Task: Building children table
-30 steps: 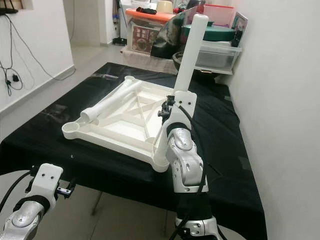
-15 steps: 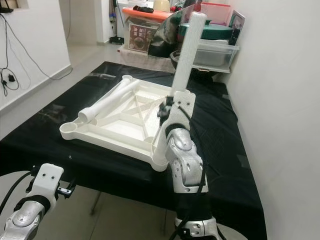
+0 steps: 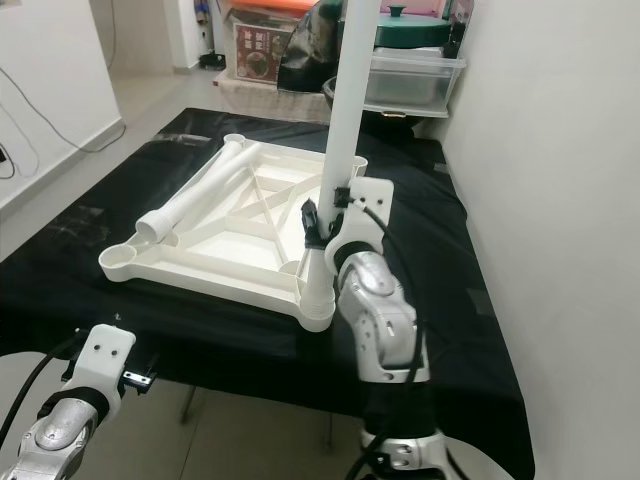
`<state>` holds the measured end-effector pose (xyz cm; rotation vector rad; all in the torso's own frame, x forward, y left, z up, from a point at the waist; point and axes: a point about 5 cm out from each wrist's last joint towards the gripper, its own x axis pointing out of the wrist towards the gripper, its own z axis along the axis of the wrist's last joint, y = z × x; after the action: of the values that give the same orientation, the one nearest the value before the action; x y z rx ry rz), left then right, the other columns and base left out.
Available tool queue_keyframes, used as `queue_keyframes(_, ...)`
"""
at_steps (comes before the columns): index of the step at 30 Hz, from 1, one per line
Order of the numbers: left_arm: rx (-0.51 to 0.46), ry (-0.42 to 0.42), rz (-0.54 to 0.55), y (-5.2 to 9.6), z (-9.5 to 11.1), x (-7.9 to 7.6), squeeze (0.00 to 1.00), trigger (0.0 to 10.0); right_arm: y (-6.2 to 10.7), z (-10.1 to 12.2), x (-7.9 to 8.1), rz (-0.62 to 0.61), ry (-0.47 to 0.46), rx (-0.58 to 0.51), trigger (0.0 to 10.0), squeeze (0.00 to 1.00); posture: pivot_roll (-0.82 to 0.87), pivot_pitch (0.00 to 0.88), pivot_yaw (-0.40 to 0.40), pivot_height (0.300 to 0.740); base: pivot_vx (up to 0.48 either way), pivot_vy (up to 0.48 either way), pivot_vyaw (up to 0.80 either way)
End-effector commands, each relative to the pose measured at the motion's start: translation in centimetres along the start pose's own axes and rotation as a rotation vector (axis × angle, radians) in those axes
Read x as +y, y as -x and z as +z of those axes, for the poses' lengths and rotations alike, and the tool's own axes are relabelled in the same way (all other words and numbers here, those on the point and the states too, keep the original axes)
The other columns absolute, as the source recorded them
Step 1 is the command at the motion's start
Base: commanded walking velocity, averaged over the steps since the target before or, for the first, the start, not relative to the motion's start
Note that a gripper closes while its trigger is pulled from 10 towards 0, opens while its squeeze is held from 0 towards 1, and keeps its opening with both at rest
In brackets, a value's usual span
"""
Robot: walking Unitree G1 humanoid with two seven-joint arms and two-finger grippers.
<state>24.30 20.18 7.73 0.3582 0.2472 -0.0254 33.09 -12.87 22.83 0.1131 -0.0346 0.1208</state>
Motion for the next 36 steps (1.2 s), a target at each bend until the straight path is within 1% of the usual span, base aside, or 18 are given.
queue_keyframes(1, 0.012, -0.008, -0.006, 0.0, -0.3, -0.2, 0.0, 10.0, 0.0, 0.6, -0.1, 0.022, -0.001, -0.01, 10.0, 1.0, 0.06, 0.0, -0.069, 0.74, 0.0, 0.0, 0.0)
queue_keyframes(4, 0.01, -0.012, -0.011, -0.2, -0.3, -0.1, 0.0, 10.0, -0.1, 1.5, -1.2, 0.106, 0.084, -0.016, 10.0, 1.0, 0.05, 0.0, -0.066, 0.74, 0.0, 0.0, 0.0)
queue_keyframes(5, 0.01, -0.012, -0.011, -0.2, -0.3, -0.1, 0.0, 10.0, -0.1, 1.5, -1.2, 0.106, 0.084, -0.016, 10.0, 1.0, 0.05, 0.0, -0.066, 0.74, 0.0, 0.0, 0.0)
queue_keyframes(6, 0.009, -0.014, -0.012, -0.4, -0.2, -0.1, 0.0, 10.0, 0.0, 2.4, -1.2, 0.262, 0.114, -0.016, 10.0, 0.63, 0.05, 0.0, -0.063, 0.74, 0.0, 0.0, 0.0)
queue_keyframes(7, 0.009, -0.014, -0.012, -0.4, -0.2, -0.1, 0.0, 10.0, 0.0, 2.4, -1.2, 0.262, 0.114, -0.016, 10.0, 0.63, 0.05, 0.0, -0.063, 0.74, 0.0, 0.0, 0.0)
queue_keyframes(9, 0.007, -0.015, -0.012, -0.5, -0.2, -0.1, 0.0, 10.0, 0.1, 2.8, -1.2, 0.358, 0.116, -0.012, 10.0, 0.63, 0.05, 0.0, -0.065, 0.74, 0.0, 0.0, 0.0)
queue_keyframes(10, 0.003, -0.015, -0.017, -0.5, -0.1, -0.3, 0.0, 10.0, 0.2, 3.1, -1.3, 0.452, 0.13, -0.002, 10.0, 0.06, 0.05, 0.0, -0.066, 0.74, 0.0, 0.0, 0.0)
queue_keyframes(11, 0.003, -0.015, -0.017, -0.5, -0.1, -0.3, 0.0, 10.0, 0.2, 3.1, -1.3, 0.452, 0.13, -0.002, 10.0, 0.06, 0.05, 0.0, -0.066, 0.74, 0.0, 0.0, 0.0)
queue_keyframes(12, 0.001, -0.016, -0.02, -0.6, 0.0, -0.4, 0.0, 10.0, 0.3, 3.2, -1.4, 0.522, 0.144, 0.01, 10.0, 0.0, 0.05, 0.0, -0.067, 0.74, 0.0, 0.0, 0.0)
queue_keyframes(15, 0.001, -0.016, -0.021, -0.6, 0.0, -0.4, 0.0, 10.0, 0.4, 3.3, -1.8, 0.605, 0.182, 0.028, 10.0, 0.0, 0.05, 0.0, -0.067, 0.74, 0.0, 0.0, 0.0)
queue_keyframes(19, -0.001, -0.022, -0.021, -0.7, -0.1, -0.3, 0.0, 10.0, 0.3, 2.9, -2.9, 0.81, 0.262, 0.09, 10.0, 0.0, 0.05, 0.0, -0.074, 0.74, 0.0, 0.0, 0.0)
queue_keyframes(23, -0.007, -0.023, -0.02, -0.9, 0.1, -0.3, 0.0, 10.0, -0.7, 2.6, -3.8, 0.853, 0.285, 0.131, 10.0, 0.0, 0.06, 0.0, -0.083, 0.74, 0.0, 0.0, 0.0)
queue_keyframes(24, -0.008, -0.022, -0.019, -0.9, 0.1, -0.3, 0.0, 10.0, -1.1, 2.6, -3.9, 0.848, 0.283, 0.133, 8.3, 0.0, 0.06, 0.0, -0.085, 0.74, 0.0, 0.0, 0.0)
queue_keyframes(26, -0.009, -0.022, -0.019, -1.0, 0.1, -0.4, 0.0, 10.0, -1.4, 2.6, -4.0, 0.852, 0.28, 0.136, 8.3, 0.0, 0.06, 0.0, -0.085, 0.74, 0.0, 0.0, 0.0)
queue_keyframes(27, -0.009, -0.021, -0.018, -1.0, 0.1, -0.4, 0.0, 10.0, -1.9, 2.6, -4.2, 0.843, 0.269, 0.138, 3.8, 0.0, 0.07, 0.0, -0.09, 0.74, 0.0, 0.0, 0.0)
queue_keyframes(28, -0.009, -0.021, -0.018, -1.0, 0.1, -0.4, 0.0, 10.0, -1.9, 2.6, -4.2, 0.843, 0.269, 0.138, 3.8, 0.0, 0.07, 0.0, -0.09, 0.74, 0.0, 0.0, 0.0)
queue_keyframes(29, -0.009, -0.02, -0.018, -1.1, 0.1, -0.5, 0.0, 10.0, -2.4, 2.5, -4.6, 0.832, 0.248, 0.147, 0.0, 0.0, 0.07, 0.0, -0.096, 0.74, 0.0, 0.0, 0.0)
queue_keyframes(36, -0.005, -0.02, -0.014, -0.8, -0.1, -0.5, 0.0, 10.0, -3.5, 1.5, -6.1, 0.762, 0.184, 0.178, 0.0, 0.0, 0.08, 0.0, -0.105, 0.74, 0.0, 0.0, 0.0)
